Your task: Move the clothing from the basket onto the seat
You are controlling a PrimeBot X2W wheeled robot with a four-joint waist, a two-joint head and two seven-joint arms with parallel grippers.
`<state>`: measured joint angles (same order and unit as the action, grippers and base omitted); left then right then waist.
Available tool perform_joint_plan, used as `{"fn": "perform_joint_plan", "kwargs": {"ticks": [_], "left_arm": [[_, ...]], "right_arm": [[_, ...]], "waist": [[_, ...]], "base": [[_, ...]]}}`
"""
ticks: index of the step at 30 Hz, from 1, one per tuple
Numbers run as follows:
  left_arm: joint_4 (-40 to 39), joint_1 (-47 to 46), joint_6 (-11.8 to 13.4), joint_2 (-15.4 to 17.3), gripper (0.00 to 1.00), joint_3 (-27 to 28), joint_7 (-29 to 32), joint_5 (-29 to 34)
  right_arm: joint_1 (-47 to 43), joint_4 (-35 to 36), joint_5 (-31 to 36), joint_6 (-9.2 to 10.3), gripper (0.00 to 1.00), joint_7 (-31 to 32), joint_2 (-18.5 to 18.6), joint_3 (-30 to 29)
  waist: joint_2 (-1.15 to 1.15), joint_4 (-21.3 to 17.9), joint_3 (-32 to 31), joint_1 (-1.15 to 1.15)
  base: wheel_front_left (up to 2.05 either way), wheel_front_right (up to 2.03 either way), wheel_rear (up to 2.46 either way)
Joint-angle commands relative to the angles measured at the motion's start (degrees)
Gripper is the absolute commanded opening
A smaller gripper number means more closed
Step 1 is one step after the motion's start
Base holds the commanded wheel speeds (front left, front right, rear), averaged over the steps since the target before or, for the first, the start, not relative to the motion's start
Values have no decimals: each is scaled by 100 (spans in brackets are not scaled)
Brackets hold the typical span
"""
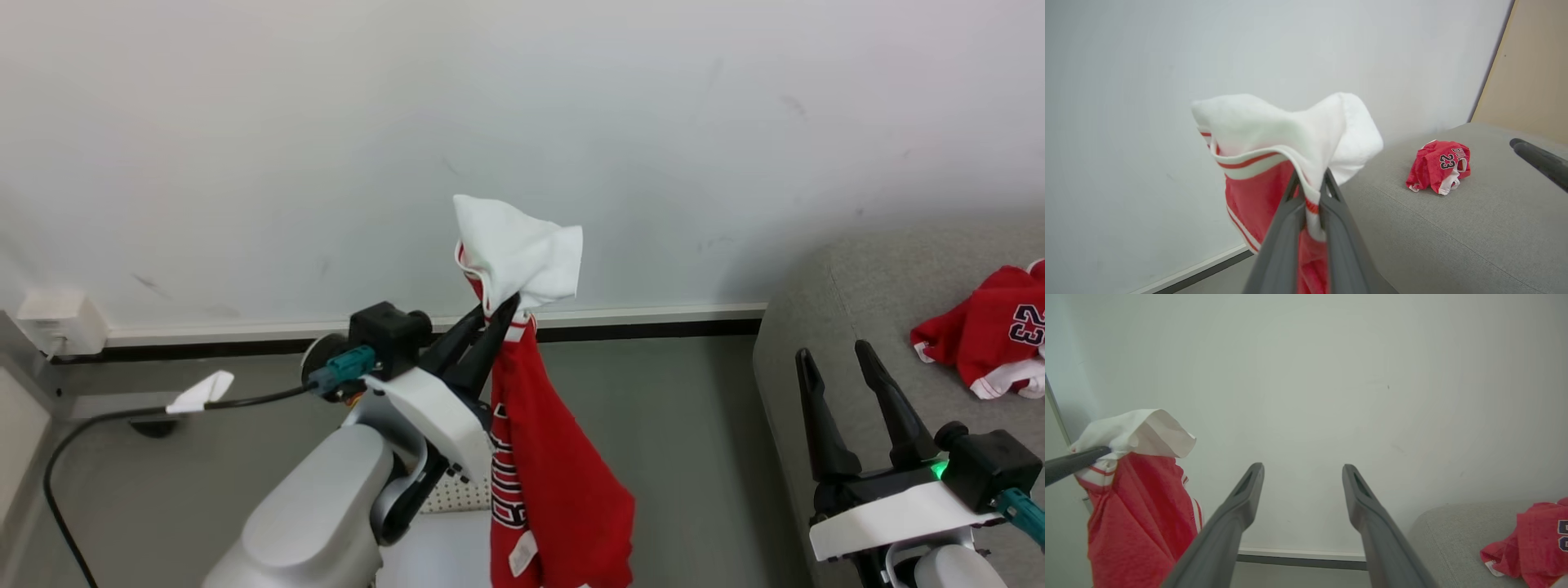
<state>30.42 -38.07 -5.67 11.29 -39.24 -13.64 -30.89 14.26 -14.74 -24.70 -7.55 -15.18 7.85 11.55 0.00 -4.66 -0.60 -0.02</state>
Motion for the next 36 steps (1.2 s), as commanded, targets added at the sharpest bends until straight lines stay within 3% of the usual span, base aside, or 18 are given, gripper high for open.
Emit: {"fn": "perform_joint_plan", "kwargs": {"ticks": [1, 7, 15, 27, 36], "left_arm": [[-185, -6, 49, 60, 0, 6, 57, 56], [-830, -100, 181, 167, 0, 2, 362, 44], [-1118, -121, 294, 180, 0, -20, 523, -6], [-1059, -257, 249, -61, 0, -142, 586, -92], [-1330, -176, 184, -195, 0, -453, 720, -29]], "right_arm": [[-94, 1, -13, 13, 100, 5, 30, 11], [-166, 19, -29, 13, 100, 6, 7, 137], [-59, 26, -153, 13, 100, 6, 76, 807], [327, -337, -447, 13, 100, 5, -11, 2389], [805, -1073, -480, 13, 100, 5, -200, 2667]], "waist": [[0, 29, -34, 2], [0, 44, -53, 2], [0, 39, -29, 2], [0, 133, -1, 2], [0, 404, -40, 2]], "base": [[0, 0, 0], [0, 0, 0], [0, 0, 0], [0, 0, 0], [0, 0, 0]]}}
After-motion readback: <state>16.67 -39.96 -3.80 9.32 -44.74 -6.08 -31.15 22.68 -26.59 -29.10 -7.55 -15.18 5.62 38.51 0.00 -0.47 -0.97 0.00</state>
